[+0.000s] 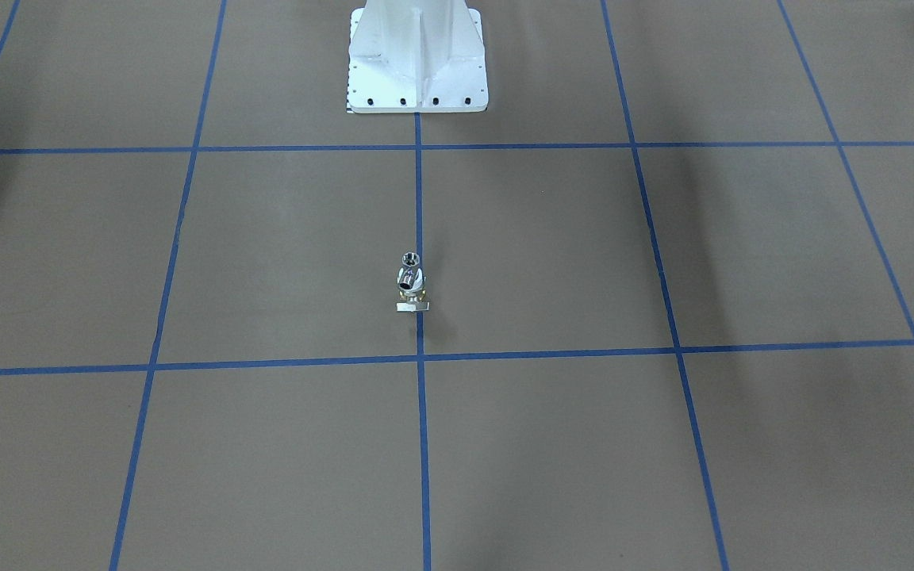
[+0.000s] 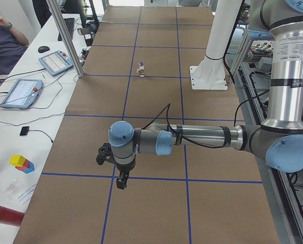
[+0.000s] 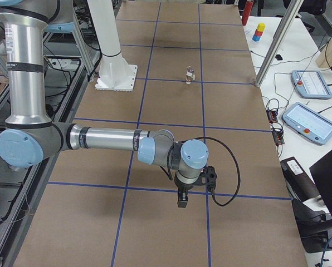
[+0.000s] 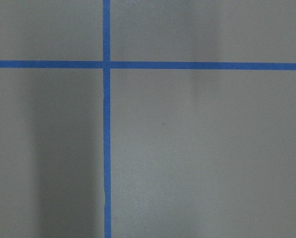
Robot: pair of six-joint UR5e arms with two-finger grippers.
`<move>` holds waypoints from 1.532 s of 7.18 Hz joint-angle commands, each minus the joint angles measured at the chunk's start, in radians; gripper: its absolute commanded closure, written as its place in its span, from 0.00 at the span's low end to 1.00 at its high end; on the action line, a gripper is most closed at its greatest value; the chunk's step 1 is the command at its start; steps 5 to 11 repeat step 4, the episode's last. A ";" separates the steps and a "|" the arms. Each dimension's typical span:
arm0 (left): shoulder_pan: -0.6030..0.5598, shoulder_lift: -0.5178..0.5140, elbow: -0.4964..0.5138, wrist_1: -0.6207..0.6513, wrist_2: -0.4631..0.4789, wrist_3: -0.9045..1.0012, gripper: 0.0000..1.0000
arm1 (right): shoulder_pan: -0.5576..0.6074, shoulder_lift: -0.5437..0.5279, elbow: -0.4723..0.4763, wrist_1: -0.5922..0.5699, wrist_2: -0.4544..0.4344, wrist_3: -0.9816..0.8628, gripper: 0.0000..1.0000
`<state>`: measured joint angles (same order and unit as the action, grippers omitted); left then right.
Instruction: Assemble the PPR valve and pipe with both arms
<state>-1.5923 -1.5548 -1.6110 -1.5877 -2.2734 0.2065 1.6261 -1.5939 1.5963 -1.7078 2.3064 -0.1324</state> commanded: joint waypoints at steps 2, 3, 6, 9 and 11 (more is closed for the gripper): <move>0.000 0.001 -0.001 0.000 0.000 0.001 0.00 | 0.000 0.002 0.004 0.000 0.005 -0.001 0.01; 0.000 0.001 -0.001 0.000 0.000 0.001 0.00 | 0.001 0.000 0.005 0.000 0.031 -0.003 0.01; 0.000 0.001 -0.001 0.000 0.000 0.002 0.00 | 0.001 -0.003 0.004 0.000 0.054 -0.003 0.01; 0.000 0.001 -0.001 0.000 0.000 0.002 0.00 | 0.001 -0.003 0.004 0.000 0.054 -0.003 0.01; 0.000 0.001 -0.001 0.000 0.000 0.002 0.00 | 0.001 -0.003 0.004 0.000 0.054 -0.003 0.01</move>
